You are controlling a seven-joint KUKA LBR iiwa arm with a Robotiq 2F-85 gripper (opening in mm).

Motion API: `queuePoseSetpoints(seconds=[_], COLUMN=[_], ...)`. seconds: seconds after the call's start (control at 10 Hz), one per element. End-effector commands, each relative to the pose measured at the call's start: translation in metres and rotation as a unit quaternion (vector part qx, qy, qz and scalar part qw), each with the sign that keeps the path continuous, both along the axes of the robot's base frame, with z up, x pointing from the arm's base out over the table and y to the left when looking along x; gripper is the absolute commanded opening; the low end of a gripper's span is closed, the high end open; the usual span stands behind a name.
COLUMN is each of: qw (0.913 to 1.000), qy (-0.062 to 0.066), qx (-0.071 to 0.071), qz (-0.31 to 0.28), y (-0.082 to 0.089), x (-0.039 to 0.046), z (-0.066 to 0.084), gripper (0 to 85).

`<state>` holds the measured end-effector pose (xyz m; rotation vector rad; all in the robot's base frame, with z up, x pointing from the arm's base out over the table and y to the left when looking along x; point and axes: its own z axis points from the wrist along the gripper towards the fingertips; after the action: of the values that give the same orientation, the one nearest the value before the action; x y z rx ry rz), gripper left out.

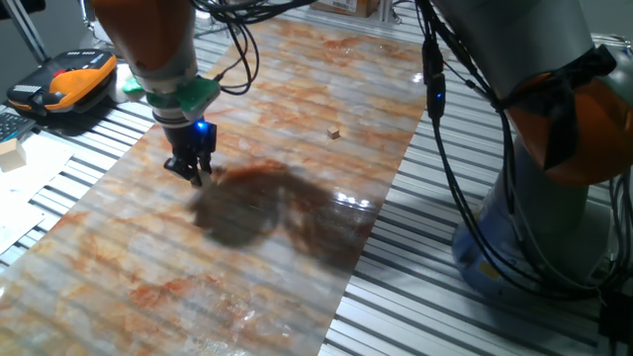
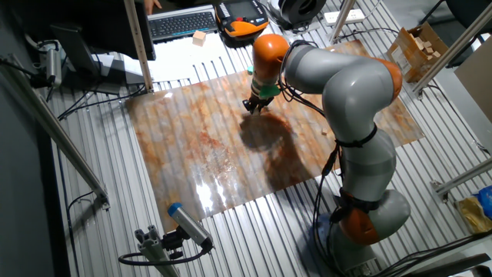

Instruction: Pick up one small block

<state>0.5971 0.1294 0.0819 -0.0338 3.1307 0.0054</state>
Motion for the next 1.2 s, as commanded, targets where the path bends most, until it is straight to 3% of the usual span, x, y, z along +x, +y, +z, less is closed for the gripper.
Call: queuePoseSetpoints(seconds=[0.0,0.4,0.7,1.1], qw=[1.0,1.0,1.0,0.9996], qy=[0.0,-0.003,-0.004,-0.01], qx=[-0.003,-0.007,0.002,-0.009], qz=[-0.001,-0.001,-0.007,-0.026], y=[0.001,0.004,-0.002,-0.007], x=[-0.0011,-0.0067,-0.0122,-0.0168], z=[0.008,0.028,0.032,0.034], gripper=[0.0,0.0,0.0,0.0])
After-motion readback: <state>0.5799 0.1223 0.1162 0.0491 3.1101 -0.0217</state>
